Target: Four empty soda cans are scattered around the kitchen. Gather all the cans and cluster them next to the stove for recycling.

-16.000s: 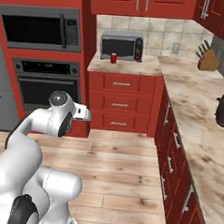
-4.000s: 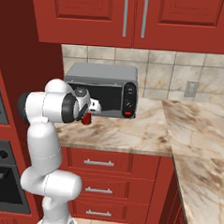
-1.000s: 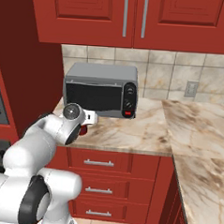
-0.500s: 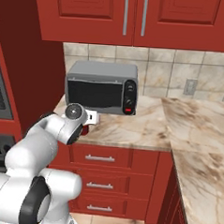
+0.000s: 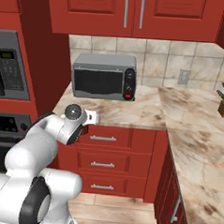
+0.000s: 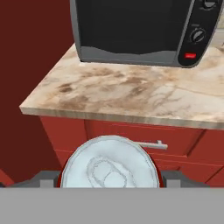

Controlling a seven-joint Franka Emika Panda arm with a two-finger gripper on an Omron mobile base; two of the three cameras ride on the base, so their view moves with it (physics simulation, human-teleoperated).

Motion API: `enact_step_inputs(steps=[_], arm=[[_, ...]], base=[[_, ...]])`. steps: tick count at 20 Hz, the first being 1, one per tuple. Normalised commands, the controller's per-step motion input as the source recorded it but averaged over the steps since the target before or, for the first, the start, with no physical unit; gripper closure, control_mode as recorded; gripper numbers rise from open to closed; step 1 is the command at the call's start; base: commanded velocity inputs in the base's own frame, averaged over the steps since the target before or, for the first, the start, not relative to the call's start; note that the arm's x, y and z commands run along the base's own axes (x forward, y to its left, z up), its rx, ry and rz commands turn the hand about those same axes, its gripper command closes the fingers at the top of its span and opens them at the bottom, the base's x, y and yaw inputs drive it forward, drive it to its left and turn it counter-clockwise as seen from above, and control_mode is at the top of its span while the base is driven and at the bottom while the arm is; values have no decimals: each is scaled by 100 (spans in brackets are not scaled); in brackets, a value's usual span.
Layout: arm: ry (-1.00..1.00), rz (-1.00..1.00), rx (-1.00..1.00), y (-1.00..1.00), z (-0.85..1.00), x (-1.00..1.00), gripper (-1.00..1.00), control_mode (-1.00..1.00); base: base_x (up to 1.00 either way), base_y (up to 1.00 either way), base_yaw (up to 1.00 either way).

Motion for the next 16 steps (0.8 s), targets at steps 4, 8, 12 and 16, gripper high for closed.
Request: enact_step_inputs(steps=[4, 8, 12, 16], arm=[[0, 0, 0, 0, 0, 0, 100, 100], [0, 0, 0, 0, 0, 0, 100, 100], [0, 0, 0, 0, 0, 0, 100, 100], [0, 0, 0, 0, 0, 0, 100, 100]], base=[[-50, 4, -19], [-39, 6, -32], [-28, 7, -38], [-26, 6, -37]])
